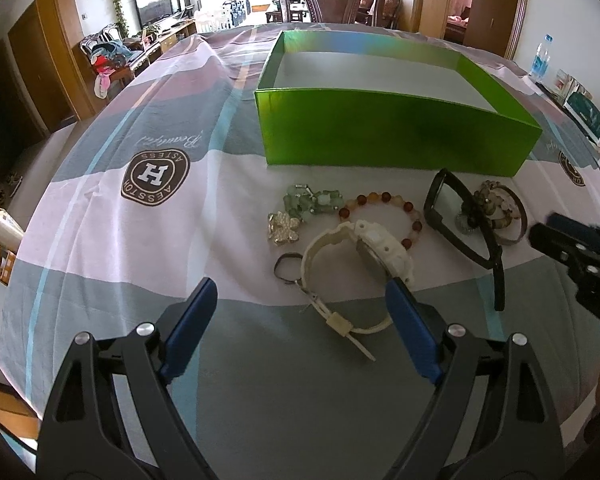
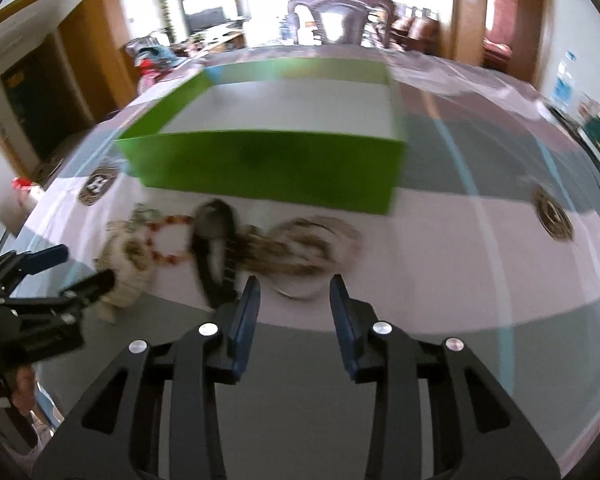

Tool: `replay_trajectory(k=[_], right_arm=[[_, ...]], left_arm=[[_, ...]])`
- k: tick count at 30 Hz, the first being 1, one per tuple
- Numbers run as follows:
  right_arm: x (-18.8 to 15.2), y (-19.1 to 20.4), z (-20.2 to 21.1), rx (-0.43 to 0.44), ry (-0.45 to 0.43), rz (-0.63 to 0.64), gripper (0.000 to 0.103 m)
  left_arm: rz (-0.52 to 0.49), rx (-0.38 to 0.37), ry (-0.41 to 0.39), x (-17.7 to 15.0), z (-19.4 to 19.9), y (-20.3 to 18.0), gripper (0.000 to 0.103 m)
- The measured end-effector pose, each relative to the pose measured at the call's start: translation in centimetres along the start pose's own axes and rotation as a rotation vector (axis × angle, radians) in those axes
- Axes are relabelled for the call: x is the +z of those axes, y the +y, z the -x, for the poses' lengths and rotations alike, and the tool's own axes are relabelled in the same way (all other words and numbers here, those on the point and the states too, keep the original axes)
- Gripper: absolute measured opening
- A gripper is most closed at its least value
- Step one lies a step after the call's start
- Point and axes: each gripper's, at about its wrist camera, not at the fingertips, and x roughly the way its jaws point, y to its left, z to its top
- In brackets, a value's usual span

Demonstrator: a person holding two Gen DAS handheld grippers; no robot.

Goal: Organize jewelry
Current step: 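Grasp the black-strap watch with the right tool while the left tool reaches toward the white watch, then grasp the white watch with the left tool while the right tool lifts the black watch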

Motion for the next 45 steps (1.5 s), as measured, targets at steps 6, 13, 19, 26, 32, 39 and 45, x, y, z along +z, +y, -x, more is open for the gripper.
replay_trajectory(k=[6, 13, 19, 26, 32, 39, 45], right_arm=[[1.5, 3.6, -2.2, -0.005, 0.02, 0.108, 0.029], [0.9, 3.8, -3.2, -0.026, 0.06, 0.135, 0.002], [-0.6, 2.4, -1.8, -0.037, 0.059, 0.116, 0.002], [-1.6, 1.0, -1.7, -0.034, 0.07, 0.077, 0.002], [-1.6, 1.1, -2.5, -0.024, 0.073, 0.069, 0.004], [-0.9, 1.4, -0.7, -0.011, 0.017, 0.073, 0.002], [1.1, 0.8, 2.3, -0.04, -0.091, 0.061, 0.002]], left_arm=[[0.007, -0.006, 0.001, -0.2, 0.0, 0.5, 0.085], [0.038, -0.066, 0.016, 0.1, -0.6, 1.4, 0.072], [0.055, -0.096, 0.042, 1.1, -2.1, 2.0, 0.047], [0.038, -0.115, 0.056, 1.8, -2.8, 1.5, 0.02], [0.025, -0.117, 0.052, 1.4, -2.9, 1.2, 0.011], [0.036, -0.126, 0.005, 1.6, -1.1, 1.4, 0.008], [0.033, -0.13, -0.069, 3.1, 1.6, 1.2, 0.008]])
